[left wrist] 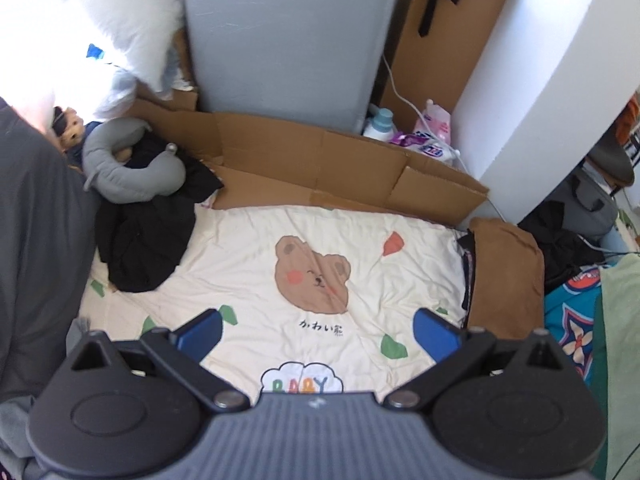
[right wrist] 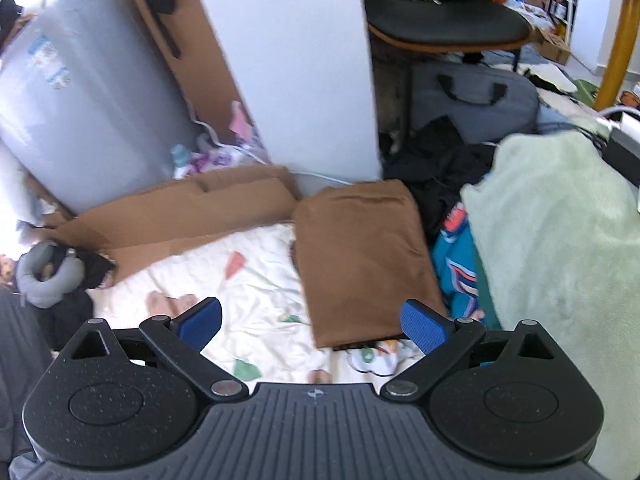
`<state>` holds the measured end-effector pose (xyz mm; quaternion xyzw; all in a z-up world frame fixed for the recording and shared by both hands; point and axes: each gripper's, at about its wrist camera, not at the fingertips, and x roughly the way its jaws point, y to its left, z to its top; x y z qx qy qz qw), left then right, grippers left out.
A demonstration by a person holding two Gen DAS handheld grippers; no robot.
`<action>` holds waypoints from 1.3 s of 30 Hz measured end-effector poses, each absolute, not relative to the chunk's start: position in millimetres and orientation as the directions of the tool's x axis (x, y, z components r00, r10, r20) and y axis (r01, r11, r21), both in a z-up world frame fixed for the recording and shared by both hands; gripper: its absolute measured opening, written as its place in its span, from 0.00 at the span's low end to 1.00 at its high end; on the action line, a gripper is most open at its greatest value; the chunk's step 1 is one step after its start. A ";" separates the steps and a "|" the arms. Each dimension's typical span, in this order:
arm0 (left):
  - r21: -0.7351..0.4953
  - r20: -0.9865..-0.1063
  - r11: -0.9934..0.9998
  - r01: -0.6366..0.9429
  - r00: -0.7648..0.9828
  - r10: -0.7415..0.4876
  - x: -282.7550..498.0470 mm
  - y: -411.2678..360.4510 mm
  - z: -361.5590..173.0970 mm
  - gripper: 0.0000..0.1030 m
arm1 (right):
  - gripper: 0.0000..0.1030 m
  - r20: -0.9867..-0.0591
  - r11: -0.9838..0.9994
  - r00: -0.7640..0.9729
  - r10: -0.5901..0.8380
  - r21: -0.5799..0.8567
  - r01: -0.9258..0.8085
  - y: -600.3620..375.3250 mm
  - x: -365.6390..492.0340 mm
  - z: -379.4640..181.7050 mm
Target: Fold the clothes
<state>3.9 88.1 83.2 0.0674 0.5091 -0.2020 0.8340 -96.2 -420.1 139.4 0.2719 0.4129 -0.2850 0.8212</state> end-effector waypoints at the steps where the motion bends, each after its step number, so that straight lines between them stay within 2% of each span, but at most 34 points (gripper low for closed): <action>1: -0.083 -0.873 0.912 0.402 0.412 -0.262 1.4 93.5 86.5 1.00 | 0.96 -0.829 0.697 0.503 -0.244 0.211 0.685 -413.7 -92.8 146.8; 9: -0.023 -0.836 0.920 0.391 0.497 -0.232 -24.0 125.4 114.9 1.00 | 0.96 -0.779 0.745 0.570 -0.261 0.213 0.633 -357.1 -68.6 203.6; 15: -0.023 -0.829 0.917 0.397 0.505 -0.240 -47.3 136.3 120.9 1.00 | 0.96 -0.778 0.779 0.584 -0.233 0.210 0.590 -313.4 -53.4 209.8; 18: 0.015 -0.829 0.925 0.379 0.522 -0.201 -54.8 138.1 118.5 0.99 | 0.96 -0.773 0.789 0.591 -0.229 0.209 0.578 -294.8 -49.3 204.1; 27: -0.004 -0.812 0.933 0.360 0.543 -0.213 -82.8 140.1 92.7 0.99 | 0.96 -0.759 0.786 0.610 -0.226 0.228 0.575 -252.6 -45.6 180.2; 39: -0.032 -0.814 0.963 0.266 0.553 -0.179 -103.9 144.4 47.5 0.99 | 0.96 -0.733 0.839 0.621 -0.279 0.128 0.529 -209.4 -57.6 145.4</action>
